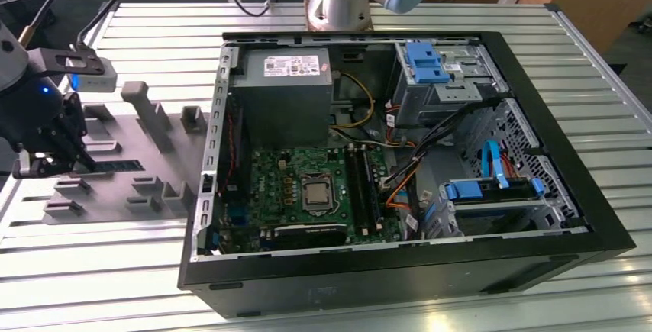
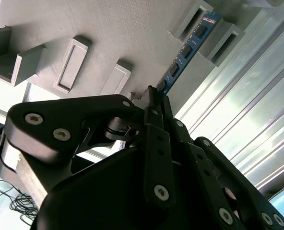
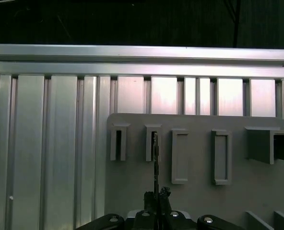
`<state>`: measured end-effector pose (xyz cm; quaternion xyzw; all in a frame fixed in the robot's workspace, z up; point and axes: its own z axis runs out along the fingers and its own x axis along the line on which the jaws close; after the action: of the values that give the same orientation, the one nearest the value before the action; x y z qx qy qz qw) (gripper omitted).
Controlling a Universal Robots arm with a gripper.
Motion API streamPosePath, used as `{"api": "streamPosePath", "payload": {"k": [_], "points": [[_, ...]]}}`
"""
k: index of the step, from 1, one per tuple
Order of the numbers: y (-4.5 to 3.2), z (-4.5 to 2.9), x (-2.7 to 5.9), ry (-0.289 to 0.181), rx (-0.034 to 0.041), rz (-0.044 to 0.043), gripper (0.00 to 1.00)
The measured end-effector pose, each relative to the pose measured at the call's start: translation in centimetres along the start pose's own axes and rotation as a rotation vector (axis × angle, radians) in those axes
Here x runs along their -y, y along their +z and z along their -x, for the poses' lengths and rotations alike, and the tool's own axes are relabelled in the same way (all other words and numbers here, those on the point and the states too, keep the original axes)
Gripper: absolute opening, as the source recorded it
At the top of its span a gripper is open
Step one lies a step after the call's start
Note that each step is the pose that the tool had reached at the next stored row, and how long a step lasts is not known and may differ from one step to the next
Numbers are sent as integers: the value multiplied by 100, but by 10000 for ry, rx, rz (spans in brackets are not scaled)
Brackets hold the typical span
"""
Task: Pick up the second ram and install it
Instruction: 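Pick up the second ram and move it above second insertion slot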
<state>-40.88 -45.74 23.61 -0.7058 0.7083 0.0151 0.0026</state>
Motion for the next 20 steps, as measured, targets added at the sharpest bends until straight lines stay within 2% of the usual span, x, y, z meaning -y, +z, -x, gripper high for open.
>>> {"api": "streamPosePath", "payload": {"k": [7,16,20], "points": [[-26,1,0,0,0,0,14],[-128,3,-2,0,0,1,14],[-135,3,-2,0,0,0,14]]}}
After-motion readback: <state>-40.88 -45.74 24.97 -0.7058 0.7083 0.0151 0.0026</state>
